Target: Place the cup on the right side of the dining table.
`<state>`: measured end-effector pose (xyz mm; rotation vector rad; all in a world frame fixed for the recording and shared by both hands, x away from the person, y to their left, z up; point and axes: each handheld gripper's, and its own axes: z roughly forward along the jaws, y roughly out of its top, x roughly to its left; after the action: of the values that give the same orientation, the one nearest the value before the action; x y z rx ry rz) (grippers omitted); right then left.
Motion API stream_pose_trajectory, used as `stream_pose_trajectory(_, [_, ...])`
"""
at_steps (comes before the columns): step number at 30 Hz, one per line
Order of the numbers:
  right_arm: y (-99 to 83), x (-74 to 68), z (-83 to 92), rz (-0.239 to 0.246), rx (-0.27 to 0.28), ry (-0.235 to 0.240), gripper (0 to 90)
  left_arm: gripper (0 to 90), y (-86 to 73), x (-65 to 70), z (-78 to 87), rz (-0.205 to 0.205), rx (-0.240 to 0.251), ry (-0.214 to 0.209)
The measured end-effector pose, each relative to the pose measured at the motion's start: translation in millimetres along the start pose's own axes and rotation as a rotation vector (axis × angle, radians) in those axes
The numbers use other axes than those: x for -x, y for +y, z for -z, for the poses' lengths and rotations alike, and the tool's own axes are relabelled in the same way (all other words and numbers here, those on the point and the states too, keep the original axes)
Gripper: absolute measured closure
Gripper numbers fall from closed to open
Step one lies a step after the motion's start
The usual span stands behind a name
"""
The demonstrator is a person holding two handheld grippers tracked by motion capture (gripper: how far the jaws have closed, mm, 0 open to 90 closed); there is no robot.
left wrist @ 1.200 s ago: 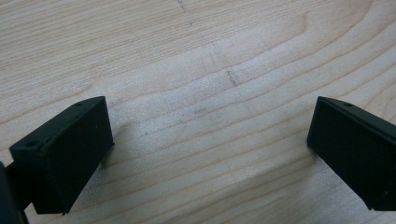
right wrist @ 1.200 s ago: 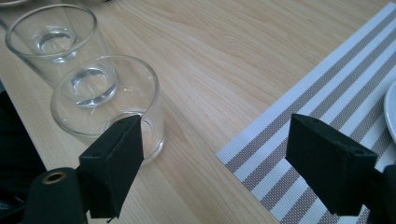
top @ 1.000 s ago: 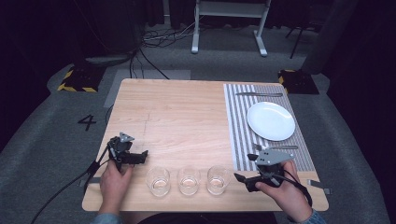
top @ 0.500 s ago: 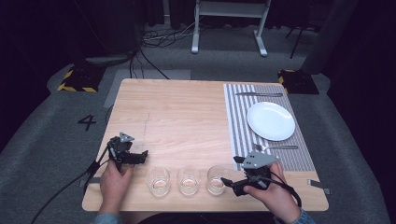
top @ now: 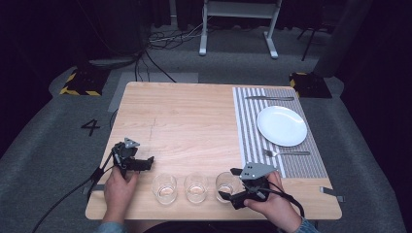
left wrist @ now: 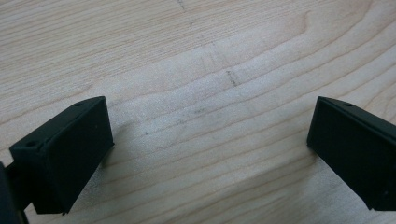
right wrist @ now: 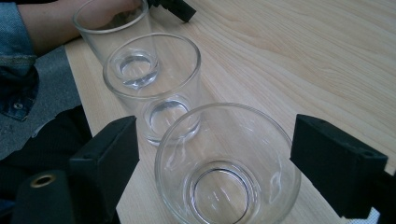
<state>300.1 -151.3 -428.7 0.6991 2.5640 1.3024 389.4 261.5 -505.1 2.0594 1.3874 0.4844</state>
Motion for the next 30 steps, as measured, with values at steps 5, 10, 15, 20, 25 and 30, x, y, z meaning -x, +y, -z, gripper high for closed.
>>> stream_pose_trajectory(5, [-1.4, 0.1, -4.1, 0.012, 0.030, -0.018, 15.5, 0.4, 0.0, 0.0, 0.0, 0.000, 0.000, 0.000])
stream_pose_trajectory(10, [-5.4, -0.4, -9.9, 0.030, 0.004, -0.042, 15.4, 0.4, 0.0, 0.0, 0.0, 0.000, 0.000, 0.000])
stream_pose_trajectory(15, [-13.5, 1.7, -19.8, 0.016, -0.024, -0.029, 15.5, 0.4, 0.0, 0.0, 0.0, 0.000, 0.000, 0.000])
stream_pose_trajectory(20, [-22.0, 1.9, -29.3, 0.013, -0.044, -0.031, 15.6, 0.4, 0.0, 0.0, 0.0, 0.000, 0.000, 0.000])
stream_pose_trajectory(25, [-28.6, 1.4, -36.1, 0.001, -0.039, -0.042, 15.6, 0.4, 0.0, 0.0, 0.0, 0.000, 0.000, 0.000])
stream_pose_trajectory(30, [-33.8, -2.1, -39.1, -0.007, 0.005, -0.081, 17.6, 0.4, 0.0, 0.0, 0.0, 0.000, 0.000, 0.000])
